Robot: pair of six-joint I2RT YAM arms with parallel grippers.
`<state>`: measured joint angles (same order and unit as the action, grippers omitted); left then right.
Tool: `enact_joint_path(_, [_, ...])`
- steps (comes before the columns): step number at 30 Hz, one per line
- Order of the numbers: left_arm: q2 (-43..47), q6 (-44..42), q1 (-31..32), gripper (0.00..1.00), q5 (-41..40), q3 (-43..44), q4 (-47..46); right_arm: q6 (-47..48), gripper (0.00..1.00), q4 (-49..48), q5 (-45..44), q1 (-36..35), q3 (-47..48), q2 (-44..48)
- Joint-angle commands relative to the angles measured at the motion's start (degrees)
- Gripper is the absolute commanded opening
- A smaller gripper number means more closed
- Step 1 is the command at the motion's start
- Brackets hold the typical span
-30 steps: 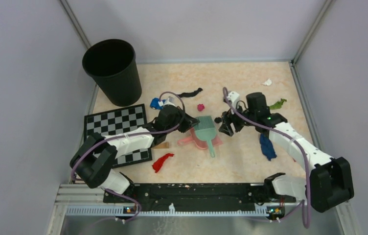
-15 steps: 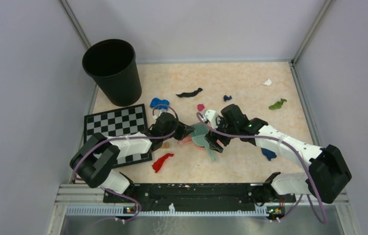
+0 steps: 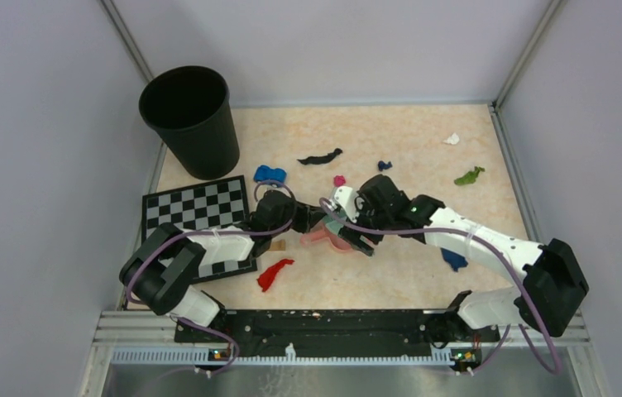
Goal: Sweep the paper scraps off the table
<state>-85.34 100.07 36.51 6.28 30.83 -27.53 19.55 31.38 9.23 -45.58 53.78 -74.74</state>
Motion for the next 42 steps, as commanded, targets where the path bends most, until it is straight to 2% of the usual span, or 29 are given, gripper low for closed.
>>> enact_joint_path(1, [-0.8, 4.6, -0.5, 0.00, 2.4, -0.7, -7.2, 2.7, 0.76, 1.7, -3.2, -2.7, 1.7, 0.0])
enact_joint_path(7, [-0.4, 5.7, -1.6, 0.00, 3.8, -0.9, -7.8, 5.9, 0.72, 1.5, -8.9, -4.1, 1.4, 0.0])
enact_joint_path(17, [-2.1, 7.6, -2.6, 0.00, 7.5, -0.9, -9.3, 10.9, 0.51, -1.3, -19.3, -4.8, 1.2, 1.5])
enact_joint_path(19, [-2.3, 7.7, -2.6, 0.00, 7.7, -0.8, -9.4, 11.4, 0.45, -1.8, -20.0, -4.8, 1.0, 1.9])
enact_joint_path(27, [-2.6, 7.9, -3.1, 0.00, 9.1, -1.5, -11.3, 12.0, 0.04, -3.2, -20.6, -4.9, 0.0, 1.5])
enact_joint_path(28, [-2.6, 7.9, -3.3, 0.03, 9.3, -1.7, -11.8, 11.9, 0.00, -3.3, -20.5, -4.8, -0.2, 1.6])
enact_joint_path(29, [-2.6, 7.6, -3.5, 0.13, 9.7, -1.8, -12.3, 11.9, 0.00, -3.5, -20.6, -4.8, -0.3, 1.6])
enact_joint_path(31, [-2.0, 6.2, -4.3, 0.25, 10.6, -1.7, -12.0, 11.8, 0.00, -4.2, -21.2, -4.6, -0.7, 1.9])
enact_joint_path(32, [-1.4, 5.2, -4.9, 0.27, 10.7, -1.5, -11.2, 11.9, 0.00, -4.5, -21.0, -4.3, -0.9, 2.0])
enact_joint_path(34, [0.1, 2.3, -6.6, 0.24, 10.7, -1.1, -8.8, 11.6, 0.00, -4.9, -20.1, -3.1, -0.8, 2.2])
enact_joint_path(37, [1.9, -0.8, -7.8, 0.04, 10.6, -0.4, -4.6, 11.0, 0.00, -5.2, -18.4, -1.7, -1.1, 2.9])
enact_joint_path(38, [2.2, -1.1, -8.0, 0.01, 10.8, -0.4, -4.0, 10.8, 0.00, -5.2, -17.4, -1.3, -1.4, 3.3])
enact_joint_path(40, [2.4, -3.8, -8.5, 0.03, 11.9, 0.2, -3.5, 10.5, 0.15, -5.4, -15.5, 0.1, -2.5, 3.8])
enact_joint_path(42, [2.9, -8.7, -8.8, 0.14, 12.7, 1.7, -1.7, 10.3, 0.30, -4.8, -11.7, 2.3, -3.8, 4.0])
